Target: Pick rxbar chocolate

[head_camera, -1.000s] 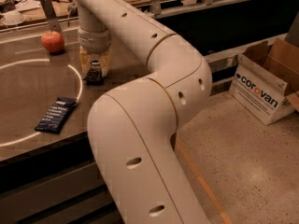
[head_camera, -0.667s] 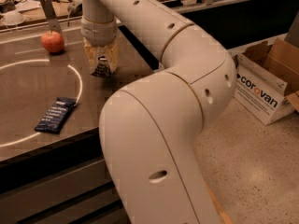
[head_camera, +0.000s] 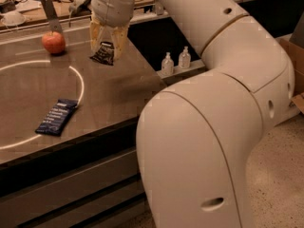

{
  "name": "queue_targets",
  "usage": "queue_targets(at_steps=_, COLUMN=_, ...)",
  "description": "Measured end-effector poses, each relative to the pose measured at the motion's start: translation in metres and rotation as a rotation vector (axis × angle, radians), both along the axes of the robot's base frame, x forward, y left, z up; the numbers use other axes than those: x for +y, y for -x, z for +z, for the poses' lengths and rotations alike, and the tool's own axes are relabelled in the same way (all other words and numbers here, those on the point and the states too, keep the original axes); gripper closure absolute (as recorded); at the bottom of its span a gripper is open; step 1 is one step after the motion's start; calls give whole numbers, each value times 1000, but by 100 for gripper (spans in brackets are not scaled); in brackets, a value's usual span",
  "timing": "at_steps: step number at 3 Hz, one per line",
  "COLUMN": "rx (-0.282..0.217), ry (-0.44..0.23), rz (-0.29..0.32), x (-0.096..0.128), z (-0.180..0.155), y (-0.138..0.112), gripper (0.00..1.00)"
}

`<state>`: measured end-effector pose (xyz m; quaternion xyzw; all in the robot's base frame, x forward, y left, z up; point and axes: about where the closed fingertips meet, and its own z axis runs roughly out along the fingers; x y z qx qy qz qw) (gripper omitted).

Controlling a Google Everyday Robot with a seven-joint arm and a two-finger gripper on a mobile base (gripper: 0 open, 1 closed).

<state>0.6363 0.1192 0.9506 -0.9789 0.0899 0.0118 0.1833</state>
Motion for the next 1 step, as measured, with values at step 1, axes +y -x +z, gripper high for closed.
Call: queue_targets(at_steps=1, rx=2, ry=-62, rz=9, x=14, z=6, y=0, gripper=100)
